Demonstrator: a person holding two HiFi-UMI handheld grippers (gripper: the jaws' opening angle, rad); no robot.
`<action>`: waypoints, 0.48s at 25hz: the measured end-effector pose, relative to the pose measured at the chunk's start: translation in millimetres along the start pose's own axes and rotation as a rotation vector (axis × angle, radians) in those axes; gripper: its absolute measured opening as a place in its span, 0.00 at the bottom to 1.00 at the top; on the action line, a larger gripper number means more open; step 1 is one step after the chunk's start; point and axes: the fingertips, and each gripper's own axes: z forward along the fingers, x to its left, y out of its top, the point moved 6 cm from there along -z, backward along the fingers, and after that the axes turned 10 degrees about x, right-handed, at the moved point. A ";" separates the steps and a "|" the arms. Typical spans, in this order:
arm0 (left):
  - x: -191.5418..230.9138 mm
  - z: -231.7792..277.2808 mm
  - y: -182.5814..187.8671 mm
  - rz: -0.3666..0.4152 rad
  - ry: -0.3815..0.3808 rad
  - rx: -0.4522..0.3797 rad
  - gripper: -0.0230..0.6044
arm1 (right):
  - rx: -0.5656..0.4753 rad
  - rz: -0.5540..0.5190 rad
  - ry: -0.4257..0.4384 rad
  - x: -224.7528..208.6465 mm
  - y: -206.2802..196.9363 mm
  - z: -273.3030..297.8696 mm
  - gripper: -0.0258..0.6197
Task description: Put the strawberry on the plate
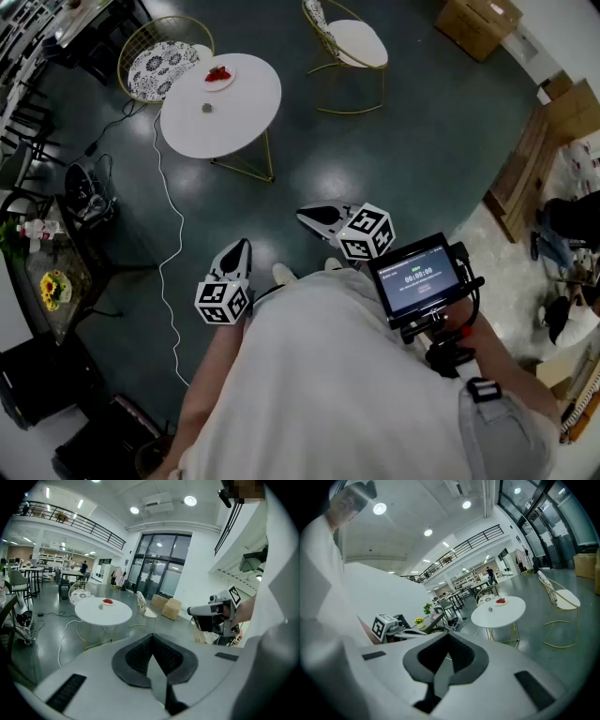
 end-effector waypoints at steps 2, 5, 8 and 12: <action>-15.6 5.3 1.8 0.008 -0.007 -0.013 0.05 | -0.012 0.002 0.006 0.1 1.3 -12.6 0.05; -34.1 9.4 1.8 0.011 -0.012 -0.020 0.05 | -0.041 0.001 0.028 3.3 -1.1 -28.1 0.05; -16.1 8.8 0.3 0.009 -0.007 -0.015 0.05 | -0.036 -0.035 0.052 9.9 4.3 -9.5 0.05; -4.9 9.2 -3.9 -0.014 0.006 -0.022 0.05 | -0.041 -0.031 0.053 7.9 3.6 7.9 0.05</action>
